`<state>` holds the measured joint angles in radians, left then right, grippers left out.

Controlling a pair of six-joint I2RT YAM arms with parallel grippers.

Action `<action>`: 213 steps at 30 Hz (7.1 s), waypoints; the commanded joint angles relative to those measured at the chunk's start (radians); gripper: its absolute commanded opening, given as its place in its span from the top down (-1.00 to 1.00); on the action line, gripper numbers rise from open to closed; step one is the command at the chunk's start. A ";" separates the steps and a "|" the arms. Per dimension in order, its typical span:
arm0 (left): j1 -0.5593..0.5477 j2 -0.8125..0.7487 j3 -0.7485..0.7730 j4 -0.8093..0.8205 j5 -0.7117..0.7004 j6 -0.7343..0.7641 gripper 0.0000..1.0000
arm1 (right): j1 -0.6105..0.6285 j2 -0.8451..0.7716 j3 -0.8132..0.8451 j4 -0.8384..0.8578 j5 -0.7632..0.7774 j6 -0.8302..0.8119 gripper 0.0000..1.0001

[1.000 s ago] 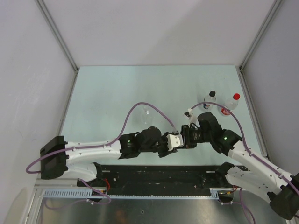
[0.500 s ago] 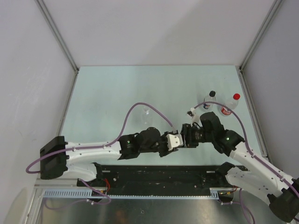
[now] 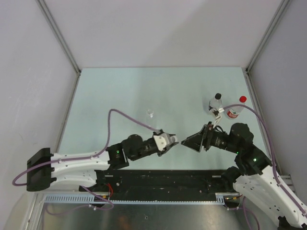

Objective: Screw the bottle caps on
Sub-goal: Pick up the bottle cap from the center of the board, then pick up the plastic bottle at the center of the board, then screw the bottle cap onto the plastic bottle.

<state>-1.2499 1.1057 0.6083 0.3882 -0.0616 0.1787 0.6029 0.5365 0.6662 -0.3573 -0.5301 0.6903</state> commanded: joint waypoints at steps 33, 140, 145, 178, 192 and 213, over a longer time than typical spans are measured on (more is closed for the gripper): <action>0.001 -0.237 -0.099 0.376 0.233 0.250 0.86 | 0.121 0.225 0.038 0.753 -0.276 0.146 -0.20; 0.439 0.694 -0.248 1.287 -0.213 -0.274 -0.76 | -0.124 0.218 0.073 0.425 -0.220 0.050 0.65; 0.444 0.698 -0.241 1.287 -0.176 -0.278 -0.33 | -0.130 0.217 0.073 0.400 -0.218 0.039 0.65; 0.629 0.230 0.576 -0.888 0.755 0.834 -0.15 | -0.199 -0.109 0.062 0.072 0.207 -0.304 0.69; 0.541 0.319 0.424 -0.751 1.086 0.182 -0.16 | -0.186 0.025 0.078 0.210 -0.142 -0.471 0.69; 0.290 0.228 0.225 -0.993 0.956 0.578 0.05 | 0.032 0.185 0.199 -0.061 -0.384 -0.615 0.69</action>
<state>-0.9588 1.3205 0.8116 -0.5911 0.9085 0.7101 0.5308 0.7017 0.7883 -0.3206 -0.9730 0.1169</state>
